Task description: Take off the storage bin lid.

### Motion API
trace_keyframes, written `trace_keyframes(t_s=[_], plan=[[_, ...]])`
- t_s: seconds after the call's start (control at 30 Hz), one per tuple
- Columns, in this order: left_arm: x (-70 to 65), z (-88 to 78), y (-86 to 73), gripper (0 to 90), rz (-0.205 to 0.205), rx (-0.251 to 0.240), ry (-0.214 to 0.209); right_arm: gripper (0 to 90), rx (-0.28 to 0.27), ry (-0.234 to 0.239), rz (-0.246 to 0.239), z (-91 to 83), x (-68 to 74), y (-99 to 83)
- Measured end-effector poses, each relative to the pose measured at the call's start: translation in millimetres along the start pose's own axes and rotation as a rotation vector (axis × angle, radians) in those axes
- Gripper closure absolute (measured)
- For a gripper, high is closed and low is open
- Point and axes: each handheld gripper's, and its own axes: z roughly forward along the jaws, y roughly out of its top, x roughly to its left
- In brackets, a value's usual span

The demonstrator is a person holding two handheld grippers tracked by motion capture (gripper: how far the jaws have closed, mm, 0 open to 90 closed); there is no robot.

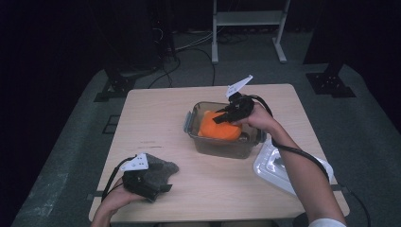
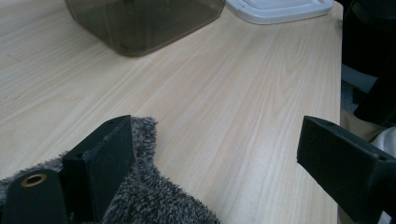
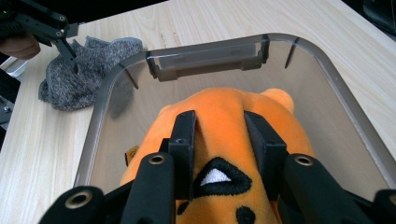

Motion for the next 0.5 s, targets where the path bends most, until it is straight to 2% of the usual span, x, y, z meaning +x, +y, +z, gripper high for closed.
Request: trace_keyframes(t_s=[0.5], plan=[[0.3,-0.3,-0.1,10.6,0.000,-0.001,-0.001,62.8,0.036,0.012,0.004,7.6,-1.4,-2.4]])
